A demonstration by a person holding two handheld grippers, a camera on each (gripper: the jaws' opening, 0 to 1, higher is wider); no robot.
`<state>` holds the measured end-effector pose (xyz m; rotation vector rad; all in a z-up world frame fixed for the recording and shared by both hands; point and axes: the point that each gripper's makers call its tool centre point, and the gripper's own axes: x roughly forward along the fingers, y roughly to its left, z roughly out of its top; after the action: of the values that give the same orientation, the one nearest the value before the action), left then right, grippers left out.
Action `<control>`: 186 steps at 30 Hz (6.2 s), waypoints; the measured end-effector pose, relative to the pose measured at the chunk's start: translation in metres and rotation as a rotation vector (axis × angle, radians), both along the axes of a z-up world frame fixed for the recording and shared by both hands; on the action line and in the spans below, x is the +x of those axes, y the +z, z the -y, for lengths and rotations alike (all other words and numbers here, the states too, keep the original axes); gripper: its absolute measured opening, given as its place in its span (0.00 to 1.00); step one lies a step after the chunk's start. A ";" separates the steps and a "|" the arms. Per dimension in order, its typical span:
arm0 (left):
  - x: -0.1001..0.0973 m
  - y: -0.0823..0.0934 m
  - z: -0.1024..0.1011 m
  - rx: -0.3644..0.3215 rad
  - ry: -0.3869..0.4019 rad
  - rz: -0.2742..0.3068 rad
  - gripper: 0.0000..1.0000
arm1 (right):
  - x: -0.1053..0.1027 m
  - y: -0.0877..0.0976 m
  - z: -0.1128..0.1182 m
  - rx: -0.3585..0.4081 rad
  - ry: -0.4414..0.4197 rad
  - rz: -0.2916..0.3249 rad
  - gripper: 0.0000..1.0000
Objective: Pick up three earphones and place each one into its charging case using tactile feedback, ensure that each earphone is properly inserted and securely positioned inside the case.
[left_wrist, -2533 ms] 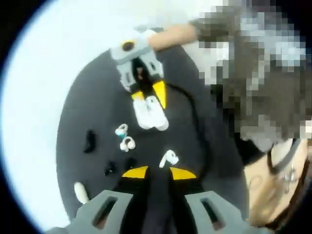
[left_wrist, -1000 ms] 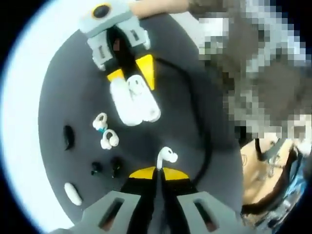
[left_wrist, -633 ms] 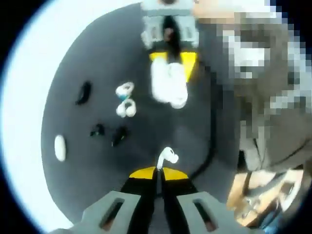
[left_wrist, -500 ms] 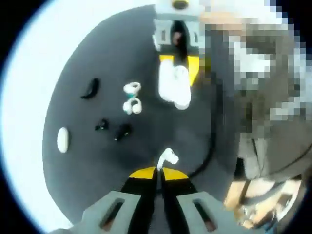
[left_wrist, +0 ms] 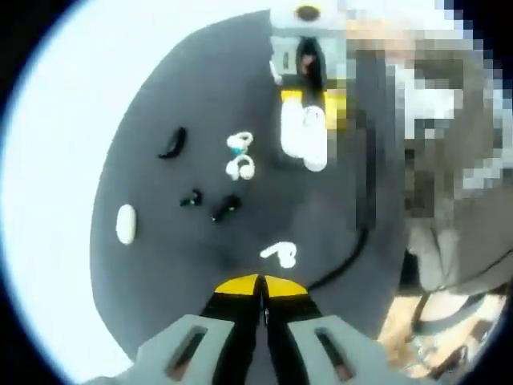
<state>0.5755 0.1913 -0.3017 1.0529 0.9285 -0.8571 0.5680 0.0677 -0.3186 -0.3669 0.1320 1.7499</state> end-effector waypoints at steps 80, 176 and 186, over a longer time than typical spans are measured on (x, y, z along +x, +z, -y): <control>-0.014 -0.015 0.019 0.056 -0.159 -0.242 0.03 | -0.003 0.000 0.003 0.006 0.011 0.013 0.17; -0.003 0.025 0.013 -0.437 0.181 -0.027 0.17 | 0.005 -0.003 0.005 0.026 -0.012 0.034 0.17; -0.003 0.006 0.021 -0.570 0.040 -0.049 0.22 | 0.005 -0.003 0.003 0.026 -0.019 0.021 0.17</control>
<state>0.5725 0.1708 -0.2954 0.5210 0.6805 -1.0372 0.5735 0.0651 -0.3212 -0.3637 0.0973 1.7272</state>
